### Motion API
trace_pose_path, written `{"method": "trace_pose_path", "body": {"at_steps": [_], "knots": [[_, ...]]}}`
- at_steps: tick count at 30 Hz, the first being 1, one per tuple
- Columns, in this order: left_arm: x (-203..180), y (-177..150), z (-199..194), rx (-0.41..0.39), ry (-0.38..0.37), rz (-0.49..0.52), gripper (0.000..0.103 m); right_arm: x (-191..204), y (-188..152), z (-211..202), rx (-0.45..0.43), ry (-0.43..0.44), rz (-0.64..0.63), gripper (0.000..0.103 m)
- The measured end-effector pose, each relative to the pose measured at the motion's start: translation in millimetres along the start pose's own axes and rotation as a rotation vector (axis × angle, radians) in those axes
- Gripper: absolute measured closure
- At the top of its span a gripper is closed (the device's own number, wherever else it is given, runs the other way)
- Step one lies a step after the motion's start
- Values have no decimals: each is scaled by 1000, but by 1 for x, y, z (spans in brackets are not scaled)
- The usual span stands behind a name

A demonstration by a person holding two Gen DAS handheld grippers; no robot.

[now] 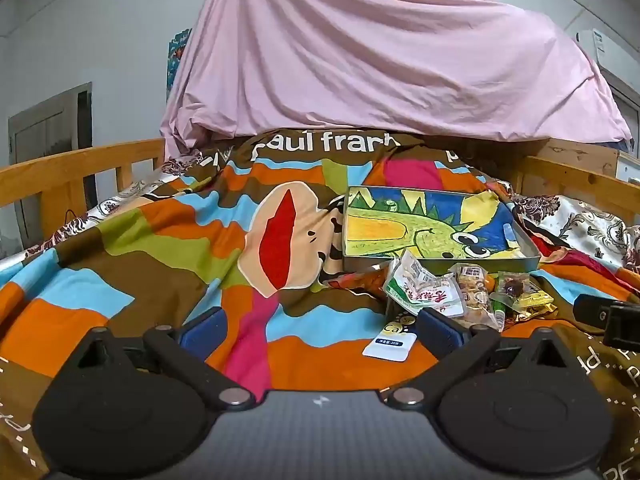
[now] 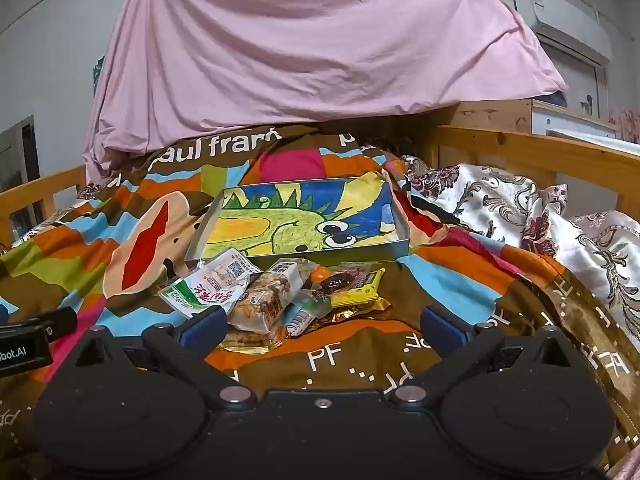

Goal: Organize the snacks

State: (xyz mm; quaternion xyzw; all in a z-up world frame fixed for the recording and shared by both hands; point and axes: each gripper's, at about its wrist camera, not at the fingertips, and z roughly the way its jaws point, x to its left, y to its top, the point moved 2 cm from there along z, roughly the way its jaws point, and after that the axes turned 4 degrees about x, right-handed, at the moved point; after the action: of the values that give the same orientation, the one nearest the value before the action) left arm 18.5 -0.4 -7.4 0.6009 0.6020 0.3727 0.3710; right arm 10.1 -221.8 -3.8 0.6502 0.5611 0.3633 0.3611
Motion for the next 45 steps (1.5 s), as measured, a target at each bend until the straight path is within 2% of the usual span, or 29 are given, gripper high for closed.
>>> {"method": "trace_pose_path", "body": {"at_steps": [45], "knots": [[0,1,1,3,-8,-12,0,-1,1,0,2,5,4,0]]}}
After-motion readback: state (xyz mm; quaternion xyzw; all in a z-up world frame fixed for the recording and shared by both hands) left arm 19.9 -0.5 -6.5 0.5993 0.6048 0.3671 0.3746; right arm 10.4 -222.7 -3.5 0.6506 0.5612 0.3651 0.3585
